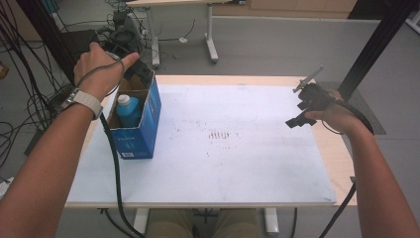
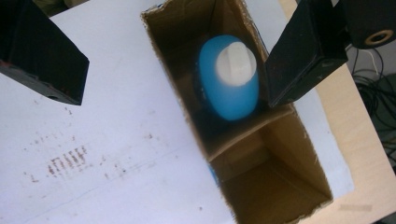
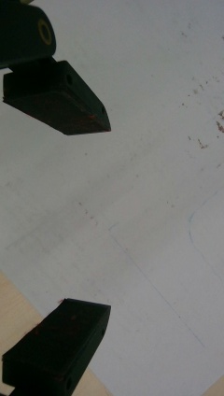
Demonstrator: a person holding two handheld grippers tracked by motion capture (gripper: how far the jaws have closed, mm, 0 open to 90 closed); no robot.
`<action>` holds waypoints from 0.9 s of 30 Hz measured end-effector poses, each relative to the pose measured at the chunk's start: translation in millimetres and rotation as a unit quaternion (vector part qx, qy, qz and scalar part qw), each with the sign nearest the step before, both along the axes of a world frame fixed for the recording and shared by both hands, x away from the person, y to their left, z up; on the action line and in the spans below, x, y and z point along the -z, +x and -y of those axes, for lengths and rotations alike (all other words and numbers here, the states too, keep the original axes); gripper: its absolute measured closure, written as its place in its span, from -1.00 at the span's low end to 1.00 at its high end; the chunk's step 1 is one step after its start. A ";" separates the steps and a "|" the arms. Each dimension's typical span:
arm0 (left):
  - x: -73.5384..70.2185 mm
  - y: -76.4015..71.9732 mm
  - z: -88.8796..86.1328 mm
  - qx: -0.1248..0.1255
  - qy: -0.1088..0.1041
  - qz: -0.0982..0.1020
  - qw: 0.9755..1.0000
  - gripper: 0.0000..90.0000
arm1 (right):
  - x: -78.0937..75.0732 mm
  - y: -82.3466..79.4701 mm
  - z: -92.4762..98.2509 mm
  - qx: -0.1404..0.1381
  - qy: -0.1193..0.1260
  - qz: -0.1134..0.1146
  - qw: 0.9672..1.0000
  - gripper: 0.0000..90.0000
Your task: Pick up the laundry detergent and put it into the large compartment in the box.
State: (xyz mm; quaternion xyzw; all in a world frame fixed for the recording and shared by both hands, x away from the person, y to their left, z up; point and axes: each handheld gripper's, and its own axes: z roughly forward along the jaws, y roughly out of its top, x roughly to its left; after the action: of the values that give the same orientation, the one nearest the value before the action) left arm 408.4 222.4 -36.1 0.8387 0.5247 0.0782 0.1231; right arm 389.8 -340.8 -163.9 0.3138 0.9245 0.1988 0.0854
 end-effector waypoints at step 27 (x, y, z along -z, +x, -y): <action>-16.0 22.3 46.6 0.190 -0.009 -0.033 0.981 -0.87 | -3.9 -5.6 -0.9 0.001 0.011 -0.002 1.000 -0.78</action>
State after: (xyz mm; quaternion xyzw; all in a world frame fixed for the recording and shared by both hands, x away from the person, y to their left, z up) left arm 430.7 175.8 -20.1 0.9242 0.3599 0.0211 0.1258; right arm 384.2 -339.9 -159.9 0.3165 0.9220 0.2081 0.0803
